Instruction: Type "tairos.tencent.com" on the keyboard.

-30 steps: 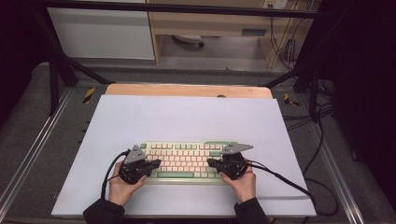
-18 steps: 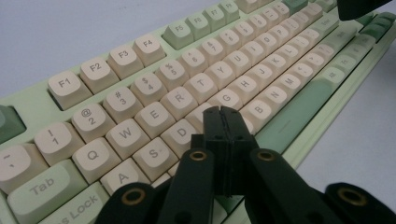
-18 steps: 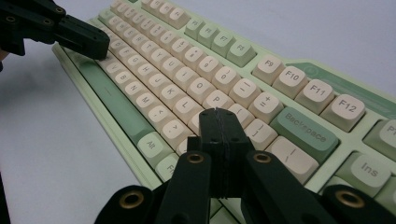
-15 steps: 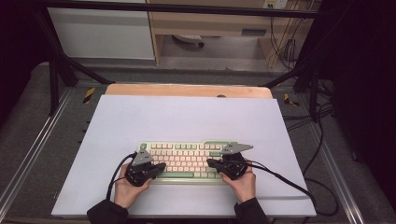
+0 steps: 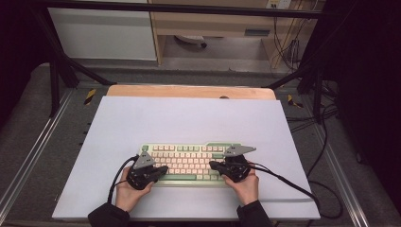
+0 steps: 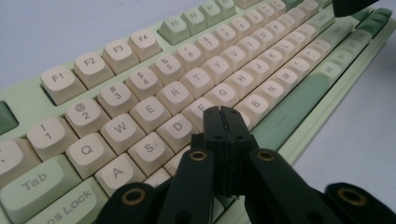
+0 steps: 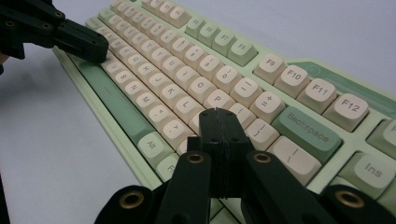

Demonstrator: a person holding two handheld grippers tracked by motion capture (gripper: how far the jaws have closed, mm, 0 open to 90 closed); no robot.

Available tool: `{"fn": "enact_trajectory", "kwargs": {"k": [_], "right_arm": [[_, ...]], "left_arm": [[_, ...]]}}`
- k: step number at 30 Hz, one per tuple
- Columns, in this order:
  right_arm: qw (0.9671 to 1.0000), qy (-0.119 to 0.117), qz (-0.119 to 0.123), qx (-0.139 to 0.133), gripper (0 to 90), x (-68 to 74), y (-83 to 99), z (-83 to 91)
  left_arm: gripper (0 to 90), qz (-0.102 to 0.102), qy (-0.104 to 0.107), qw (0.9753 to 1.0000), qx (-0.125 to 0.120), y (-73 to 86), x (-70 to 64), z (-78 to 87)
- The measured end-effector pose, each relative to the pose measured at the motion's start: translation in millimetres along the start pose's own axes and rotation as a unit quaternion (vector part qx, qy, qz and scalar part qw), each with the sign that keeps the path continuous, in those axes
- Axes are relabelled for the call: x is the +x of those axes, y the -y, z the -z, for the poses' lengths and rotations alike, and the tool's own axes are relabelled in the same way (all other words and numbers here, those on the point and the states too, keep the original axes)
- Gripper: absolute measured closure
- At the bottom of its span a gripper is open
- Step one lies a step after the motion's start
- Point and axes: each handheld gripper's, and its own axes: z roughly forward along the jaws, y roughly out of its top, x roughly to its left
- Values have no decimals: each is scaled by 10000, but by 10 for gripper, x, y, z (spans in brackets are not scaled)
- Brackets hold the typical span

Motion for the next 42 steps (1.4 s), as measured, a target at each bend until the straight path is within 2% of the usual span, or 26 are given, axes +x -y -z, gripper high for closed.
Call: {"fn": "enact_trajectory", "kwargs": {"k": [13,23,35,42], "right_arm": [[10000,-10,1,-79,900,0,-14,12],[10000,-11,-33,-78,900,25,-59,-10],[9999,-18,30,-121,900,114,-206,-138],[10000,7,53,-41,900,151,-277,-323]], "left_arm": [[899,20,-41,9999,-144,18,91,210],[898,14,-43,9999,-106,51,144,270],[898,36,-65,9999,-131,66,183,305],[899,62,-89,9998,-152,75,213,325]]}}
